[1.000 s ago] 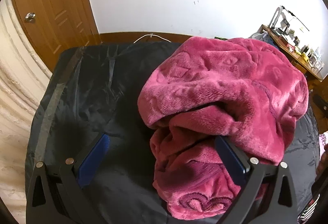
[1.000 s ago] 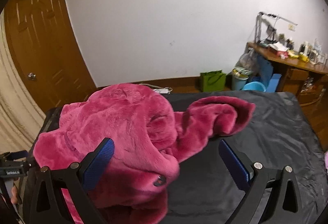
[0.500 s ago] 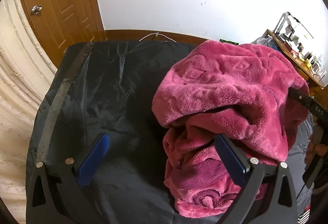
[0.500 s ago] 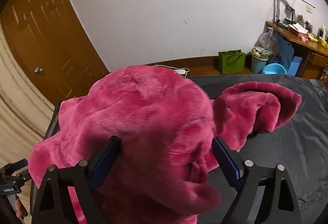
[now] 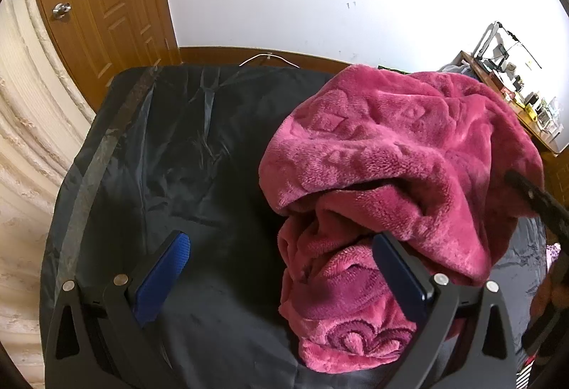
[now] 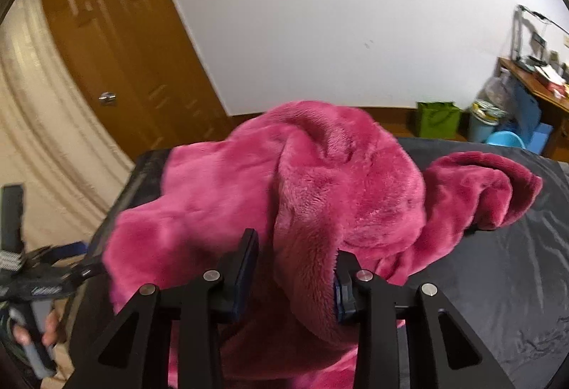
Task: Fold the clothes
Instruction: 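Grasp the magenta fleece robe with the right gripper and lift it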
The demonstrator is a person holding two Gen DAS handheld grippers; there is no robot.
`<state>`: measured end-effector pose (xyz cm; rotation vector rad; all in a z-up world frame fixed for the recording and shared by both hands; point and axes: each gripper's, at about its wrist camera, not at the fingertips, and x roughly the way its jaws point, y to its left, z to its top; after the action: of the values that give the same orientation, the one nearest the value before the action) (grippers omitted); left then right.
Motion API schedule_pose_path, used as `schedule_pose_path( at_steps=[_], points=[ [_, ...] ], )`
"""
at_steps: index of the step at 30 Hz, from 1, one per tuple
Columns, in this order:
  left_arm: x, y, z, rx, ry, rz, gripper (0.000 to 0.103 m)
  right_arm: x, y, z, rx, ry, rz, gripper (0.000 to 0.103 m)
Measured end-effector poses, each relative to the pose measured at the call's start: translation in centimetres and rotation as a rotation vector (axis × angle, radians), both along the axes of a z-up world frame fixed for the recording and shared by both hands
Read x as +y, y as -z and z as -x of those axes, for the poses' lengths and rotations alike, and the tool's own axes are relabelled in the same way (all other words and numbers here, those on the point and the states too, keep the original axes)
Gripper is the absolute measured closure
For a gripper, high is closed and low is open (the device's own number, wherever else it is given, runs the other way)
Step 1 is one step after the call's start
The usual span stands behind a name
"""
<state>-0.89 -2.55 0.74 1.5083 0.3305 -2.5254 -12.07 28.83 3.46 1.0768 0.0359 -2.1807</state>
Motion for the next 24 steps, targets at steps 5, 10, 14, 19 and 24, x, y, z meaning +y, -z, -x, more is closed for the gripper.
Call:
schedule_pose_path(
  at_steps=[5, 10, 14, 19, 24],
  points=[
    [0.3, -0.2, 0.3, 0.014, 0.011, 0.018, 0.0, -1.3, 1.2, -4.2, 0.016, -0.09, -0.031, 0.065],
    [0.8, -0.4, 0.6, 0.025, 0.031, 0.031, 0.0, -2.4, 4.5, -7.5, -0.013, -0.162, -0.087, 0.065],
    [1.1, -0.5, 0.9, 0.025, 0.042, 0.042, 0.0, -2.9, 7.0, -10.1, -0.016, -0.196, -0.145, 0.065],
    [0.9, -0.4, 1.0, 0.036, 0.042, 0.043, 0.0, -1.4, 8.6, -9.8, -0.055, -0.161, -0.148, 0.065],
    [0.5, -0.3, 1.1, 0.052, 0.038, 0.036, 0.0, 1.0, 6.7, -7.2, -0.049, -0.08, -0.095, 0.065]
  ],
)
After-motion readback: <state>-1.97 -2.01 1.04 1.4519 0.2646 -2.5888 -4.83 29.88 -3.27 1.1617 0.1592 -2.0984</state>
